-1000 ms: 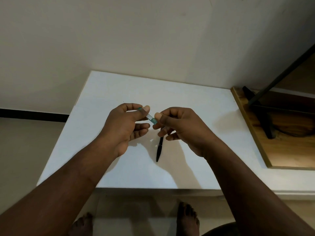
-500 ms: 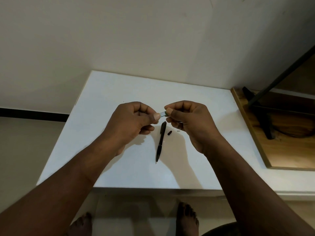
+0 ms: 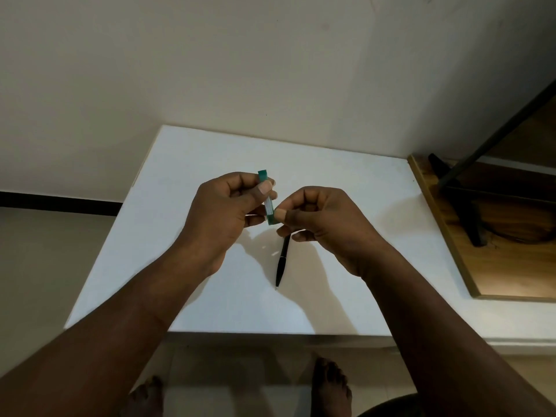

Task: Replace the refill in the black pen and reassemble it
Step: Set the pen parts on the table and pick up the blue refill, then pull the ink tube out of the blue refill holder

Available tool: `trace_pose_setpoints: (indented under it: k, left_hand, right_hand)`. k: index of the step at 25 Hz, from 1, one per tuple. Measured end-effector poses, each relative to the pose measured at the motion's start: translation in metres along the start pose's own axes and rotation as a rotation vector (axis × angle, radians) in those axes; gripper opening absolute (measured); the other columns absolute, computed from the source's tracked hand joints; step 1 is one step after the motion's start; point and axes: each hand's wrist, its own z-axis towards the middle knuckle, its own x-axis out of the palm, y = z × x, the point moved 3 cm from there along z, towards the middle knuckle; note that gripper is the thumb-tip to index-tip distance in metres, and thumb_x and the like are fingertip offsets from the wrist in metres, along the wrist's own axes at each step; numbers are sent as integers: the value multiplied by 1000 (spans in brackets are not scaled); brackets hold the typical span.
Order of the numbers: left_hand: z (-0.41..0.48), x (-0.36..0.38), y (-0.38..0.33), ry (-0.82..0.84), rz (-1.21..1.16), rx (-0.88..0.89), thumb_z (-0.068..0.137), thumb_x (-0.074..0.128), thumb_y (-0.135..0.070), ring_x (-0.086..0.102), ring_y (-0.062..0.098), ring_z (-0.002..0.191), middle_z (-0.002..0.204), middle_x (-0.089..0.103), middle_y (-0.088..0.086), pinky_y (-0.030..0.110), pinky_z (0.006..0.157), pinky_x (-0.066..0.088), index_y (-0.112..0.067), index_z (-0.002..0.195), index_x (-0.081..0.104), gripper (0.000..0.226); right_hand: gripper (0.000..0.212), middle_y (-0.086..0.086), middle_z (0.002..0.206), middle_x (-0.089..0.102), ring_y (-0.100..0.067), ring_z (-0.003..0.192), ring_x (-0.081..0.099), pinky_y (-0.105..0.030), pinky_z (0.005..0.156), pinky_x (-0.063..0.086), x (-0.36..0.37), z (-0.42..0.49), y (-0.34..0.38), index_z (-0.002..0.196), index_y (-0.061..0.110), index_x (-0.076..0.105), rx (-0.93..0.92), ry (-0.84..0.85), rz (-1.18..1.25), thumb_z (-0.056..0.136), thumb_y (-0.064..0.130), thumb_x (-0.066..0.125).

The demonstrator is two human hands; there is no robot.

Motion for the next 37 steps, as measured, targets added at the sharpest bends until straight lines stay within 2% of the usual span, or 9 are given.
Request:
trace_pose_setpoints:
  k: [3, 6, 10, 16, 22, 26, 29, 33, 37]
  left_hand:
    - [-1, 3, -2, -24, 158, 73, 99, 69, -26, 78, 14, 87, 91, 83, -6, 31, 80, 66, -20, 108, 77, 13]
    - [-3, 7, -2, -18, 309, 119, 99, 69, -27, 76, 13, 91, 89, 80, -10, 31, 85, 63, -26, 110, 78, 14]
    - [-7, 9, -3, 12, 415, 173, 98, 69, -32, 72, 7, 85, 86, 77, -20, 25, 77, 58, -33, 104, 79, 12]
    - [-6, 9, -2, 30, 479, 212, 97, 71, -32, 63, -7, 68, 70, 69, -33, 16, 65, 42, -39, 88, 75, 12]
    - [-6, 10, 0, 45, 472, 207, 97, 71, -30, 62, -7, 65, 68, 69, -30, 16, 65, 43, -31, 93, 79, 9]
    - [-6, 10, 3, 49, 453, 172, 96, 72, -33, 61, -2, 65, 75, 74, -17, 22, 67, 49, -28, 96, 81, 11]
    - [-6, 9, 5, 51, 426, 147, 96, 72, -34, 59, -2, 64, 71, 70, -24, 20, 63, 47, -31, 96, 80, 9]
    - [-7, 9, 1, 51, 398, 153, 99, 68, -29, 75, 7, 84, 91, 80, -13, 40, 82, 62, -31, 101, 78, 10]
    - [-9, 8, -3, 29, 507, 239, 98, 70, -30, 74, 8, 86, 89, 79, -13, 35, 83, 60, -30, 102, 76, 8]
  right_hand:
    - [5, -4, 94, 83, -17, 80, 78, -30, 71, 55, -9, 1, 2, 93, 15, 75, -14, -153, 33, 96, 18, 75]
    - [13, -1, 95, 82, -16, 79, 78, -29, 70, 55, -11, 0, 2, 98, 17, 76, -15, -218, 91, 96, 31, 76]
    - [14, 2, 95, 82, -15, 81, 77, -24, 68, 55, -10, 0, 4, 102, 20, 78, -35, -218, 95, 95, 33, 78]
    - [5, 2, 93, 82, -16, 84, 78, -17, 64, 53, -8, -1, 4, 91, 24, 82, -47, -193, 49, 92, 28, 80]
    - [5, 4, 87, 80, -14, 80, 77, -19, 62, 52, -7, -1, 3, 86, 24, 80, -58, -211, 67, 91, 24, 80]
    - [7, 6, 87, 78, -14, 76, 76, -22, 63, 53, -17, 0, 7, 91, 18, 77, -62, -320, 180, 91, 25, 79]
    - [5, 0, 92, 79, -17, 79, 78, -23, 63, 56, -24, -1, 5, 91, 14, 74, -8, -344, 322, 93, 18, 75]
    - [7, -12, 94, 81, -22, 78, 78, -24, 63, 58, -16, 1, 0, 88, 5, 67, 76, -274, 565, 93, 1, 66]
    - [10, -13, 82, 76, -23, 70, 75, -25, 61, 58, -10, 3, -6, 92, 2, 69, 155, -257, 619, 94, 0, 60]
